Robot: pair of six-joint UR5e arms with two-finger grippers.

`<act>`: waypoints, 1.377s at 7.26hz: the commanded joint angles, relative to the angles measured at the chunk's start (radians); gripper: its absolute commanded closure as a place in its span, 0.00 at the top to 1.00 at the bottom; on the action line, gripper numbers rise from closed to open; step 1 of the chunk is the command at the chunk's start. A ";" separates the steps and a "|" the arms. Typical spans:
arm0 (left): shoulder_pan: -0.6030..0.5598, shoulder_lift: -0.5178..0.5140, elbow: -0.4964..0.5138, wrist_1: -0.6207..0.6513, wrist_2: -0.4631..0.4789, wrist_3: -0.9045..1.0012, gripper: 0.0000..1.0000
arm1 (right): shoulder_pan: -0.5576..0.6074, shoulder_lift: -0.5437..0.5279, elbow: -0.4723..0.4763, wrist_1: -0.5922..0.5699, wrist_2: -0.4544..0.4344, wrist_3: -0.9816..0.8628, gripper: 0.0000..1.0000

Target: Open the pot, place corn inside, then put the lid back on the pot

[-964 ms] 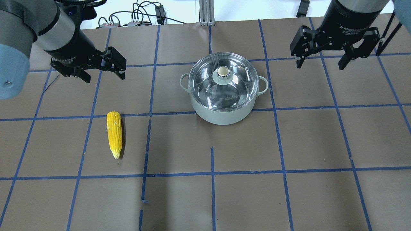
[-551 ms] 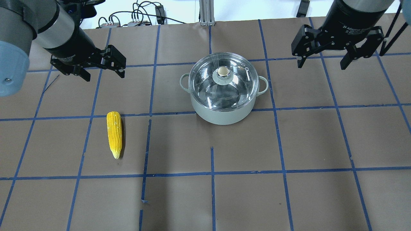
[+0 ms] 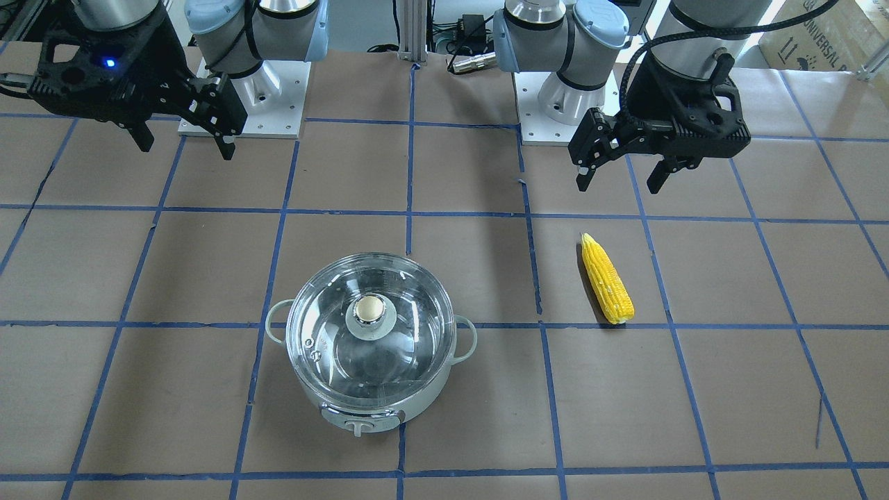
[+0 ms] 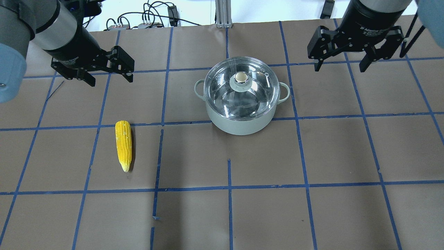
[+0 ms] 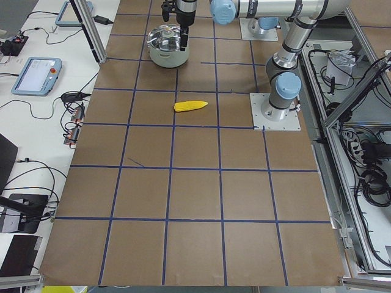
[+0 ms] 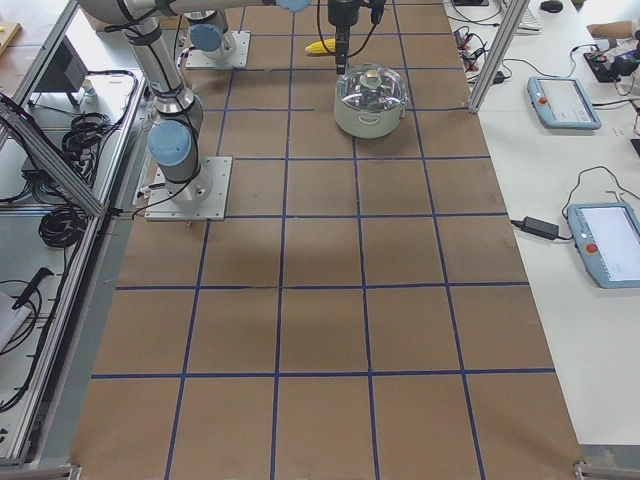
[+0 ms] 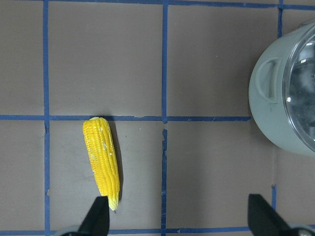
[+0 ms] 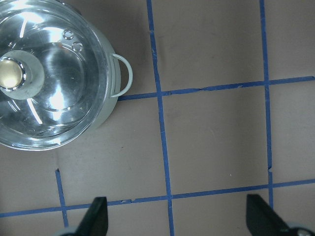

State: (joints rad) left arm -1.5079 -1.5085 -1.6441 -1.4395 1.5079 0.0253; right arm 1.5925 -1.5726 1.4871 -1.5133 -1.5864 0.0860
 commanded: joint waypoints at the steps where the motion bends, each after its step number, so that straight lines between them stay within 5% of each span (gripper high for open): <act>1: 0.000 0.002 0.000 -0.001 -0.008 -0.002 1.00 | 0.104 0.141 -0.043 -0.091 0.006 -0.011 1.00; 5: -0.002 0.005 -0.013 -0.001 -0.020 -0.004 1.00 | 0.147 0.452 -0.255 -0.154 0.029 -0.025 1.00; 9: 0.023 0.005 -0.055 0.011 -0.009 0.024 1.00 | 0.214 0.514 -0.263 -0.215 0.043 0.096 1.00; 10: 0.052 0.007 -0.151 0.119 -0.008 0.028 1.00 | 0.240 0.510 -0.263 -0.220 0.040 0.104 1.00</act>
State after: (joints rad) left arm -1.4853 -1.5028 -1.7110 -1.4049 1.4976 0.0474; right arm 1.7994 -1.0612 1.2233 -1.7249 -1.5432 0.1700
